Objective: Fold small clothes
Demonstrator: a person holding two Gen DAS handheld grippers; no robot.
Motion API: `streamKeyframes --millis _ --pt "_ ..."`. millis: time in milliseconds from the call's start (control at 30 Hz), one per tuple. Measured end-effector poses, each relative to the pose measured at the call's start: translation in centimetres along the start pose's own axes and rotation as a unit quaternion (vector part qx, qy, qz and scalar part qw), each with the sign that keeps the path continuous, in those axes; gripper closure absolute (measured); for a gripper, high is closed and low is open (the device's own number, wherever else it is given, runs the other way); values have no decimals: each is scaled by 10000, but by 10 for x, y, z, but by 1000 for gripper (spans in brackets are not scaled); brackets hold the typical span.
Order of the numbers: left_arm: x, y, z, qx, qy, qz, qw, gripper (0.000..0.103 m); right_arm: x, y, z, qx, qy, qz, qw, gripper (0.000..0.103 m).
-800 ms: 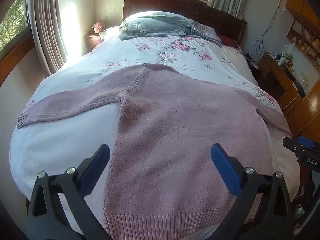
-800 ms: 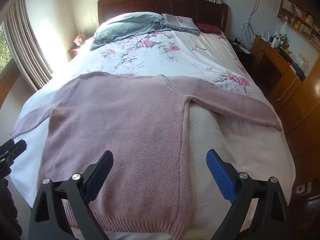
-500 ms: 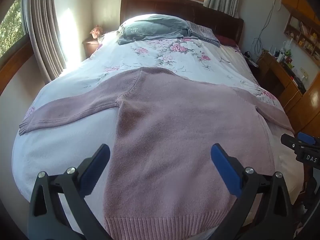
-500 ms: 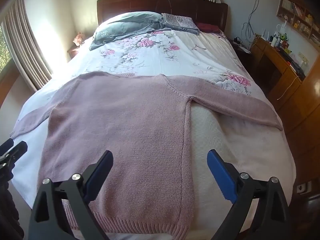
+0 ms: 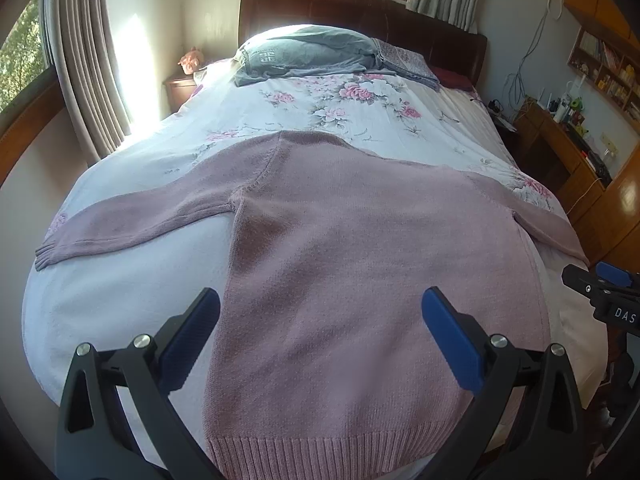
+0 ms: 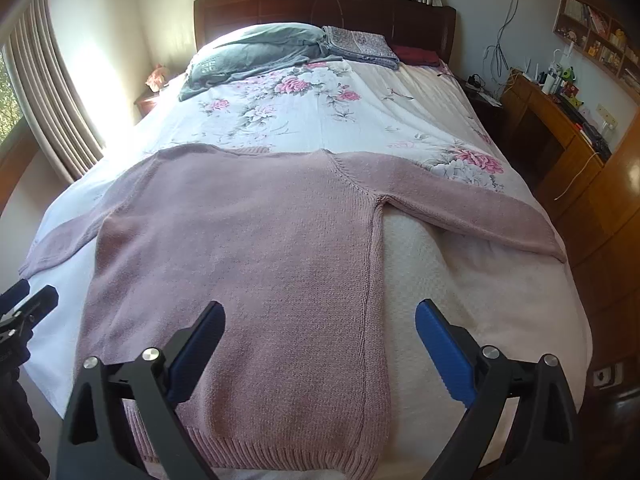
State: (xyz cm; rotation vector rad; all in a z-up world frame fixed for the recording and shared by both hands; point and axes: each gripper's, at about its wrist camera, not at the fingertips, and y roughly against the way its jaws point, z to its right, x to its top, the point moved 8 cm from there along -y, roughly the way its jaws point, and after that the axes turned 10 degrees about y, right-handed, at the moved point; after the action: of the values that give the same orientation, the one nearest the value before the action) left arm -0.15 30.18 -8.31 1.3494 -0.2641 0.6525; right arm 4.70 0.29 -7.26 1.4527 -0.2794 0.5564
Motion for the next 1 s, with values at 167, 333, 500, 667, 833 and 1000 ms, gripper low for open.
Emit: streamKeyframes --millis 167,333,500,667,833,1000 --pt "1 -2 -2 16 22 -2 10000 3 2 0 -1 -11 2 1 10000 6" --pt "2 -1 -4 12 47 24 10000 3 4 -2 -2 -20 26 -8 10000 6" --pt "3 -2 -4 12 47 16 10000 3 4 -3 -2 -15 24 -14 10000 6" --pt "2 -1 -4 8 47 -2 10000 3 4 -3 -3 -9 16 -15 10000 6" --pt "1 -2 -4 15 42 3 10000 3 3 -3 -2 -4 -2 -6 10000 6" --pt "1 -2 -4 13 48 0 10000 3 3 -3 -1 -5 7 20 10000 6"
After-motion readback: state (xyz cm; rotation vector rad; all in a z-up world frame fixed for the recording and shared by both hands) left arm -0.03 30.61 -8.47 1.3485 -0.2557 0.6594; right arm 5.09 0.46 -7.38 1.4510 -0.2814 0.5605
